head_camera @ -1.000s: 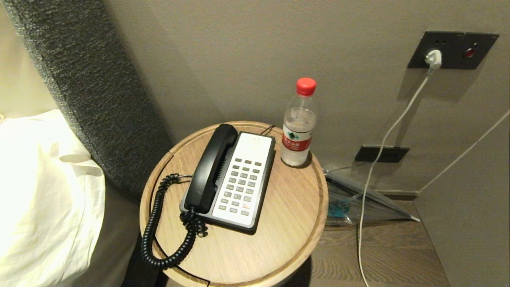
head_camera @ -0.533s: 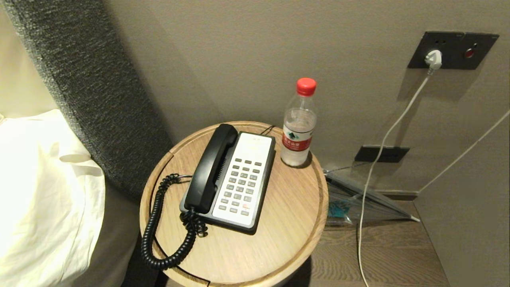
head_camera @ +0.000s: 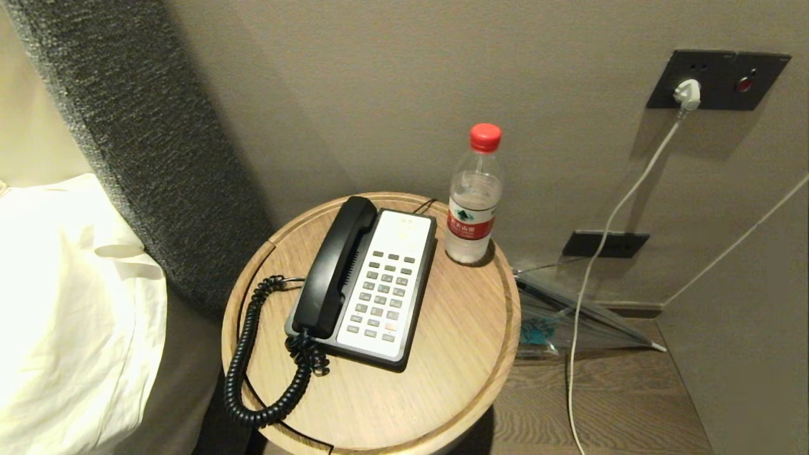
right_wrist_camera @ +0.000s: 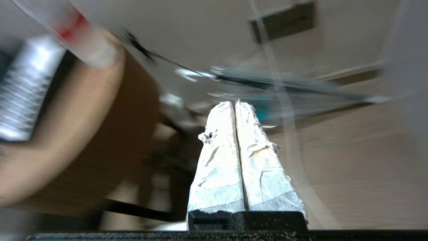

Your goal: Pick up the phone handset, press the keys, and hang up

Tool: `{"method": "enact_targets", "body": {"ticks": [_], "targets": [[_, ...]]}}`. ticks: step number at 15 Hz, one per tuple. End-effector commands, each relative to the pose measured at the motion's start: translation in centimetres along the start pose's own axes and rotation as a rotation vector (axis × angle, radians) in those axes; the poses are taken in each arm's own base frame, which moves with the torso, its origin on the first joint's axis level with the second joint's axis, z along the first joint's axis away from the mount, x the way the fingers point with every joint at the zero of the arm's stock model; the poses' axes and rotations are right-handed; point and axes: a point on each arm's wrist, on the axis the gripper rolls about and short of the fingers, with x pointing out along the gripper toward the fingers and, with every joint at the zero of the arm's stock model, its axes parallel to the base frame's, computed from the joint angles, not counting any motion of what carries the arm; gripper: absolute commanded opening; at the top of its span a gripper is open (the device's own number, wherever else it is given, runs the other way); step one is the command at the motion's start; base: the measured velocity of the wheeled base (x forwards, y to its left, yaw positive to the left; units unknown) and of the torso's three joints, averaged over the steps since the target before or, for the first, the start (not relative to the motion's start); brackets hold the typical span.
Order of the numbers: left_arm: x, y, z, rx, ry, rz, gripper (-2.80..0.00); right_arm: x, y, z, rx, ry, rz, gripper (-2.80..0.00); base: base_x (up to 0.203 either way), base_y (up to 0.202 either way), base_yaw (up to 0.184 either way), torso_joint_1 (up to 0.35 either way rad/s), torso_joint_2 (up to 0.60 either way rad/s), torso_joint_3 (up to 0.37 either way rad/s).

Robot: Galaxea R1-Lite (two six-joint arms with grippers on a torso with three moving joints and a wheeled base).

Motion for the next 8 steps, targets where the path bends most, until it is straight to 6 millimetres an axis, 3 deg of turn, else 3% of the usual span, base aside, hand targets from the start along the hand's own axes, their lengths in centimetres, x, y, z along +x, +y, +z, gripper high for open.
{"method": "enact_targets", "body": {"ticks": [1, 4, 7, 8], "targets": [[0.1, -0.02, -0.35, 0.028, 0.008, -0.004, -2.8, 1.08, -0.99, -2.88, -0.133, 0.05, -0.023, -2.8, 0.0, 0.0, 0.0, 0.0, 0.0, 0.0], [0.17, -0.04, -0.41, 0.053, 0.001, -0.015, -2.8, 1.21, -1.16, -3.32, -0.355, 0.052, -0.026, -2.8, 0.0, 0.0, 0.0, 0.0, 0.0, 0.0], [0.66, -0.07, 0.2, 0.018, -0.152, -0.02, -2.8, 1.2, -1.14, -3.29, -0.381, 0.049, -0.022, -2.8, 0.0, 0.0, 0.0, 0.0, 0.0, 0.0], [0.77, -0.07, -0.17, 0.004, -0.128, -0.023, -2.8, 1.21, -1.15, -3.3, -0.383, 0.048, -0.022, -2.8, 0.0, 0.0, 0.0, 0.0, 0.0, 0.0]]}}
